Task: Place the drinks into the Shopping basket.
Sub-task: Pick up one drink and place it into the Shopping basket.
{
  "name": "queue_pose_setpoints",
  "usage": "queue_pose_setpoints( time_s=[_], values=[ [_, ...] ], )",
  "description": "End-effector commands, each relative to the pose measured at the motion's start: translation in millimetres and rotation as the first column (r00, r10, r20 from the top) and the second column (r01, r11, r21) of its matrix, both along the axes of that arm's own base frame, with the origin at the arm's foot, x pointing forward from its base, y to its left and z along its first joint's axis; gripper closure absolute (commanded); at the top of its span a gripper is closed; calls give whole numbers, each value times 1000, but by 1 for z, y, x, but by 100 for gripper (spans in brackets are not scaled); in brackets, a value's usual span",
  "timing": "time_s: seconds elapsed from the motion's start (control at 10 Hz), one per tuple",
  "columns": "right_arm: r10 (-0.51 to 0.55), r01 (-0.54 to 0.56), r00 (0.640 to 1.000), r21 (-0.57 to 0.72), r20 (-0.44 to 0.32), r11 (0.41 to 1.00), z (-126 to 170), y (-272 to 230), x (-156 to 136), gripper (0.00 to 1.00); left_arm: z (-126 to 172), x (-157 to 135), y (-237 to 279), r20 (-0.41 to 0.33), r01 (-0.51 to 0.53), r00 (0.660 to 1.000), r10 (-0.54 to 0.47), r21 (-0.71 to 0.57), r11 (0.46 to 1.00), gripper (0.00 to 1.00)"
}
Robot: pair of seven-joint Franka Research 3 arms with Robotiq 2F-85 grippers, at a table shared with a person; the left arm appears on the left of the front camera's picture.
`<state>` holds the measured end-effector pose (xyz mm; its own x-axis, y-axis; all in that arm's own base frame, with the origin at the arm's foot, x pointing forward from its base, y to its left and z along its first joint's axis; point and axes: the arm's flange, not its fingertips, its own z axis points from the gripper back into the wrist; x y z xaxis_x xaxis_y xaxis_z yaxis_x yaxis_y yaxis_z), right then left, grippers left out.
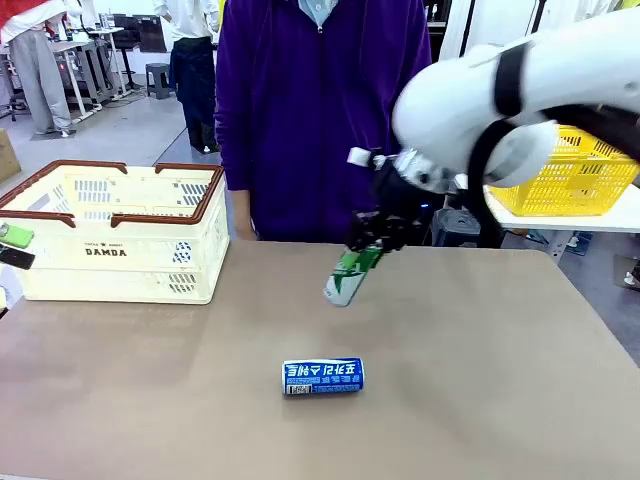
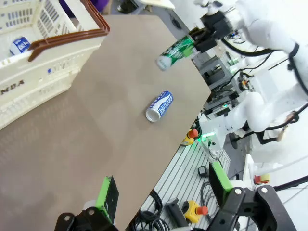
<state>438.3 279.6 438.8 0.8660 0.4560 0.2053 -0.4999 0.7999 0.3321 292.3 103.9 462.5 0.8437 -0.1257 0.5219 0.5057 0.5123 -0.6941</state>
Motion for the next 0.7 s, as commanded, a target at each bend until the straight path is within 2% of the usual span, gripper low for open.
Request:
queue_pose_setpoints(
  time_s=[0.0,0.3,0.6],
  values=[
    [78,-70,995,-143,54,987,-1,34,35,100,2,0,-1,4,-6,1000,6,-18,1000,0],
    [133,-122,991,-254,29,959,-27,75,39,100,2,0,-1,4,-6,1000,6,-18,1000,0],
    [154,-144,988,-277,14,950,-54,88,41,100,2,0,-1,4,-6,1000,6,-18,1000,0]
  ],
)
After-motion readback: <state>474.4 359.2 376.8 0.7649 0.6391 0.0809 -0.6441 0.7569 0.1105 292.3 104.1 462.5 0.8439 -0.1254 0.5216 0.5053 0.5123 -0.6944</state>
